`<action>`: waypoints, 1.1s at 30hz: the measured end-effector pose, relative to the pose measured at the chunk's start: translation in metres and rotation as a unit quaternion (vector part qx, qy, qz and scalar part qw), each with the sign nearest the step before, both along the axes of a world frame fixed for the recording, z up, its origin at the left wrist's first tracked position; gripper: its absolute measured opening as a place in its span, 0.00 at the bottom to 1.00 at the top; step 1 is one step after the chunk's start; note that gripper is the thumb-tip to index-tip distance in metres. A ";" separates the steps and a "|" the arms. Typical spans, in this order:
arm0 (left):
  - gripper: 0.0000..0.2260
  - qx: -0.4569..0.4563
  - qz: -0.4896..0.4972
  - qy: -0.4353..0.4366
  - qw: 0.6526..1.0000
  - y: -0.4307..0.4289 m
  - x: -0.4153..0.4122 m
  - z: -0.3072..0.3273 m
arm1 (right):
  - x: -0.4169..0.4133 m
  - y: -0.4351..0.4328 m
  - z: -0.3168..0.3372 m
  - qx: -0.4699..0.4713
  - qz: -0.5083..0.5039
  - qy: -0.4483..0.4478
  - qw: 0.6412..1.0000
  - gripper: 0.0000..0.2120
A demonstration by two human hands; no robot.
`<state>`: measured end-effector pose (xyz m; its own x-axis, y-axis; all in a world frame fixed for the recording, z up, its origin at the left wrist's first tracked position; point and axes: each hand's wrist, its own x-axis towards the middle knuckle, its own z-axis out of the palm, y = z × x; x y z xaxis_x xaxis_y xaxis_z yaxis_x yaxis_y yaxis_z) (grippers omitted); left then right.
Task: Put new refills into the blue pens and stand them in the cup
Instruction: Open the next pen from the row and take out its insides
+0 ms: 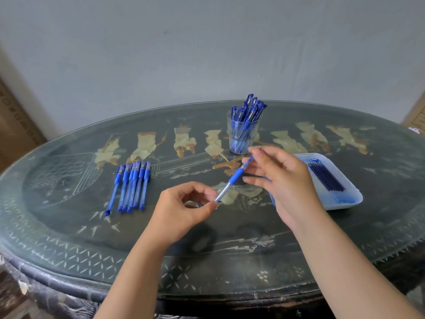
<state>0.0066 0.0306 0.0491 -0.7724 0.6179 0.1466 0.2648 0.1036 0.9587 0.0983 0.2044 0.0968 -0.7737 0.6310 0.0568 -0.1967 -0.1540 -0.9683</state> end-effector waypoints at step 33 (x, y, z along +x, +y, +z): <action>0.07 0.098 0.236 -0.047 0.966 -0.002 -0.011 -0.021 | -0.070 0.087 -0.021 0.342 0.045 -0.407 0.846 0.21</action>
